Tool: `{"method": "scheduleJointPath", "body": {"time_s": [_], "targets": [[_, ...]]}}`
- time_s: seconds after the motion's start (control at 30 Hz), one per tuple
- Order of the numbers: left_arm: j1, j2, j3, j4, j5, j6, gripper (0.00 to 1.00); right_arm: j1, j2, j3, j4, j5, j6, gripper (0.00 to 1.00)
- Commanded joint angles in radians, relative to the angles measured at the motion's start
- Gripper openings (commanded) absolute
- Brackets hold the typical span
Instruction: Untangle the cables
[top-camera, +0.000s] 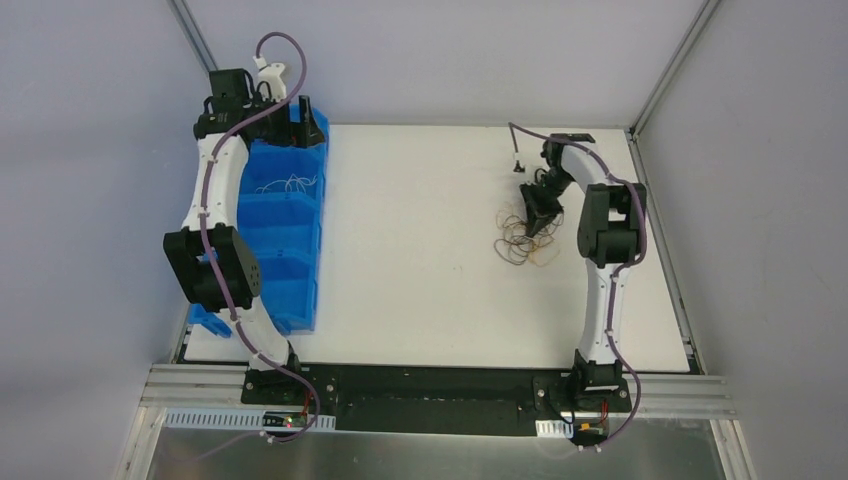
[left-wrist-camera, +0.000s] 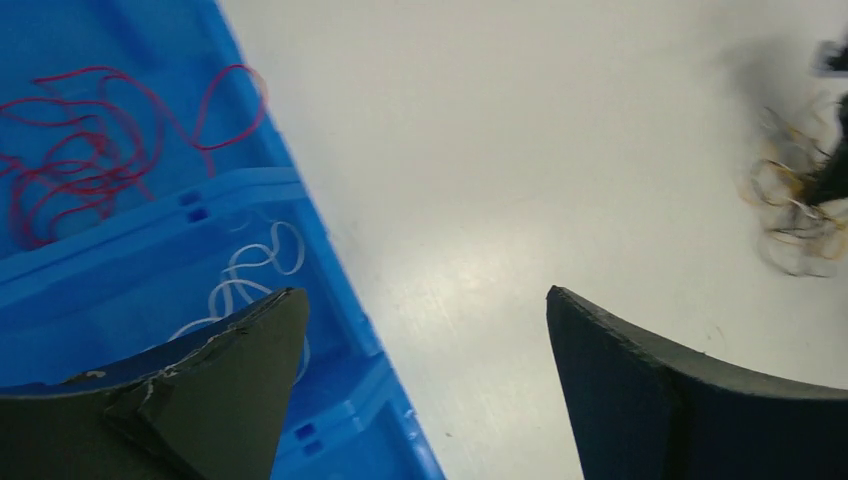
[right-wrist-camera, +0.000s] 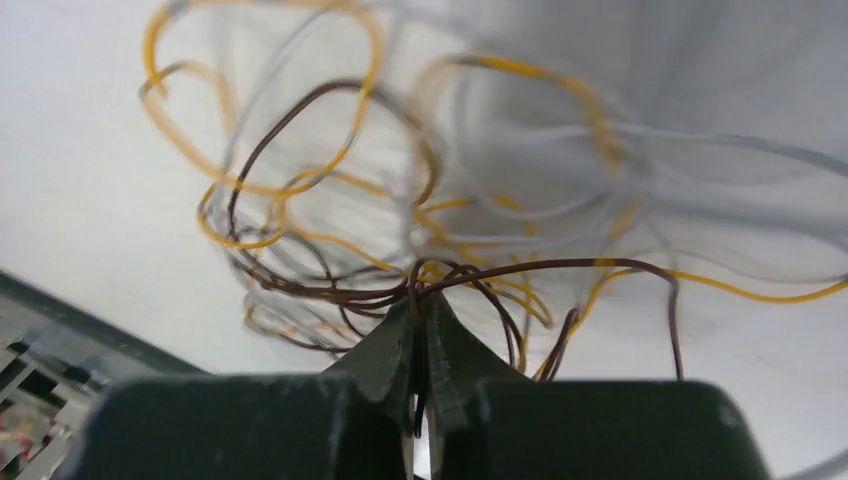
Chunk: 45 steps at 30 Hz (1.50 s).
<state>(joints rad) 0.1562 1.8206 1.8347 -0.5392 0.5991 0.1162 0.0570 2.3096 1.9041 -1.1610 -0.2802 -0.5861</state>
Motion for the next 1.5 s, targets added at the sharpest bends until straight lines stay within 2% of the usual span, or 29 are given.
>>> {"method": "scheduleJointPath", "body": {"time_s": [0.0, 0.13, 0.33, 0.47, 0.6, 0.87, 1.07, 1.37, 1.47], "targets": [[-0.076, -0.098, -0.117, 0.045, 0.152, 0.043, 0.86, 0.113, -0.026, 0.079, -0.083, -0.29, -0.061, 0.0], [-0.219, -0.098, -0.216, 0.065, 0.219, 0.055, 0.81, 0.164, -0.097, 0.042, -0.057, -0.391, -0.05, 0.0], [-0.412, -0.073, -0.387, 0.237, 0.263, 0.052, 0.8, 0.176, -0.033, 0.134, -0.016, -0.512, 0.221, 0.0], [-0.513, -0.004, -0.407, 0.357, 0.26, -0.014, 0.8, 0.174, -0.003, 0.119, 0.099, -0.597, 0.415, 0.0], [-0.596, 0.083, -0.405, 0.415, 0.213, 0.012, 0.72, 0.176, 0.003, 0.091, 0.166, -0.567, 0.483, 0.0], [-0.643, 0.151, -0.412, 0.617, 0.16, -0.139, 0.61, 0.171, -0.095, -0.007, 0.175, -0.676, 0.365, 0.0], [-0.681, 0.185, -0.37, 0.625, 0.133, -0.103, 0.57, 0.187, -0.128, -0.031, 0.088, -0.684, 0.233, 0.0], [-0.722, 0.215, -0.335, 0.625, 0.116, -0.056, 0.46, 0.189, -0.148, -0.03, 0.056, -0.712, 0.179, 0.0], [-0.73, 0.219, -0.328, 0.625, 0.092, -0.041, 0.37, 0.19, -0.144, -0.022, 0.043, -0.718, 0.166, 0.0]]}}
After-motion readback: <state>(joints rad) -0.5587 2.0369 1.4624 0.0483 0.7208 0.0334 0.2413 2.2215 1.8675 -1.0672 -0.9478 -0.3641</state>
